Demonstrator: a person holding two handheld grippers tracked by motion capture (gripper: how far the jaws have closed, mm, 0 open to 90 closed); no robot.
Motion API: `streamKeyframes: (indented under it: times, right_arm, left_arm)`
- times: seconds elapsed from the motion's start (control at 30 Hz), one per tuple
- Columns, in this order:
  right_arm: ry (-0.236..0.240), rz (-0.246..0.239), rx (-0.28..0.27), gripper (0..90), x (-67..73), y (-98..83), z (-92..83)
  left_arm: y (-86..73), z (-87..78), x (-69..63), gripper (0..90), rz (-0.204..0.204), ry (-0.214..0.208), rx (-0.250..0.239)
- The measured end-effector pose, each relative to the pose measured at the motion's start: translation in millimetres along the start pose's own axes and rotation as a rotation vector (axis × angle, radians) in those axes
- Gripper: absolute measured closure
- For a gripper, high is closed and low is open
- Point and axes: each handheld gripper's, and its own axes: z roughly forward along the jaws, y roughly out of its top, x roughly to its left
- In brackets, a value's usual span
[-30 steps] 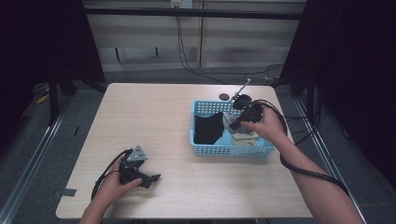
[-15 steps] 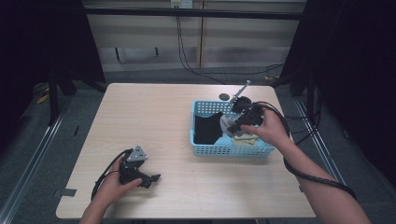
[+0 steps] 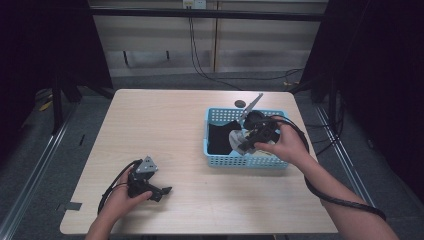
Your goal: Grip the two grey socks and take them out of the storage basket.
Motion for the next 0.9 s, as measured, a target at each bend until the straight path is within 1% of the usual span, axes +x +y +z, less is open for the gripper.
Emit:
streamKeyframes:
  times: [0.03, 0.07, 0.17, 0.2, 0.3, 0.43, 0.5, 0.57, 0.63, 0.67, 0.73, 0.9]
  right_arm:
    - [0.000, 0.000, 0.000, 76.5, 0.0, 0.0, 0.0]
    - [0.002, -0.011, -0.001, 76.5, 4.3, 0.3, -0.5]
    - [0.008, -0.022, 0.000, 76.4, 8.3, 0.5, -0.9]
    - [0.015, -0.040, 0.004, 76.3, 12.3, 0.6, -0.6]
    - [0.018, -0.048, 0.006, 76.2, 16.9, 0.9, -0.5]
    - [0.032, -0.078, 0.004, 76.1, 26.7, 2.1, 2.3]
    - [0.039, -0.097, 0.002, 75.9, 32.3, 3.1, 6.4]
    - [0.041, -0.096, 0.005, 75.9, 34.5, 3.5, 8.0]
    - [0.051, -0.108, 0.008, 75.7, 37.8, 4.0, 12.4]
    - [0.061, -0.109, 0.011, 75.5, 41.3, 4.3, 18.0]
    - [0.063, -0.115, 0.005, 75.5, 42.1, 4.2, 20.2]
    - [0.085, -0.119, 0.008, 75.5, 49.1, 4.5, 35.0]
  left_arm:
    - [0.0, 0.0, 0.1, 0.0, 0.001, 0.000, 0.000]
    - [0.0, 0.0, 0.0, 0.0, 0.000, 0.000, 0.000]
    - [0.0, 0.0, 0.0, 0.0, 0.001, 0.000, 0.001]
    - [0.0, 0.0, 0.0, 0.0, 0.001, 0.000, 0.001]
    - [0.0, 0.0, 0.1, 0.0, 0.001, 0.000, 0.001]
    - [0.0, -0.1, 0.1, 0.0, 0.001, 0.000, 0.001]
    - [0.0, -0.1, 0.1, 0.0, 0.001, 0.000, 0.001]
    - [0.0, -0.1, 0.0, 0.0, 0.001, 0.000, 0.001]
    - [0.0, -0.1, 0.0, 0.0, 0.001, 0.001, 0.001]
    - [0.0, 0.0, 0.1, 0.0, 0.002, 0.001, 0.000]
    - [0.0, -0.1, 0.1, 0.0, 0.002, 0.000, 0.001]
    - [0.0, 0.0, 0.1, 0.0, 0.002, 0.000, 0.000]
